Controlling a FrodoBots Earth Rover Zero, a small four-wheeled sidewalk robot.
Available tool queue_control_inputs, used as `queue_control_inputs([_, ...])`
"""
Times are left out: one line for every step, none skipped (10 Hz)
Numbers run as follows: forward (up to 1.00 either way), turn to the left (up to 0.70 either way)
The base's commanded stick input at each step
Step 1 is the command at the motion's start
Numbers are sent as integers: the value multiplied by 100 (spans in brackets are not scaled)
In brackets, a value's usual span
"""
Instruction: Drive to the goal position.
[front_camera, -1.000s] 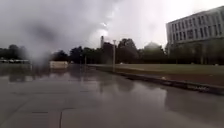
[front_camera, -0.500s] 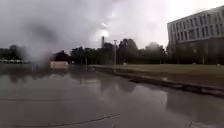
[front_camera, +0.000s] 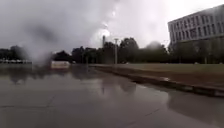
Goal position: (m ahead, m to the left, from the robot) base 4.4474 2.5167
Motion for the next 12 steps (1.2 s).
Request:
queue_control_inputs([70, 14])
queue_control_inputs([70, 27])
queue_control_inputs([70, 29])
queue_control_inputs([70, 1])
queue_control_inputs([70, 0])
queue_control_inputs([70, 0])
queue_control_inputs([70, 0])
queue_control_inputs([70, 0])
queue_control_inputs([70, 0])
queue_control_inputs([70, 0])
queue_control_inputs([70, 0])
queue_control_inputs([70, 0])
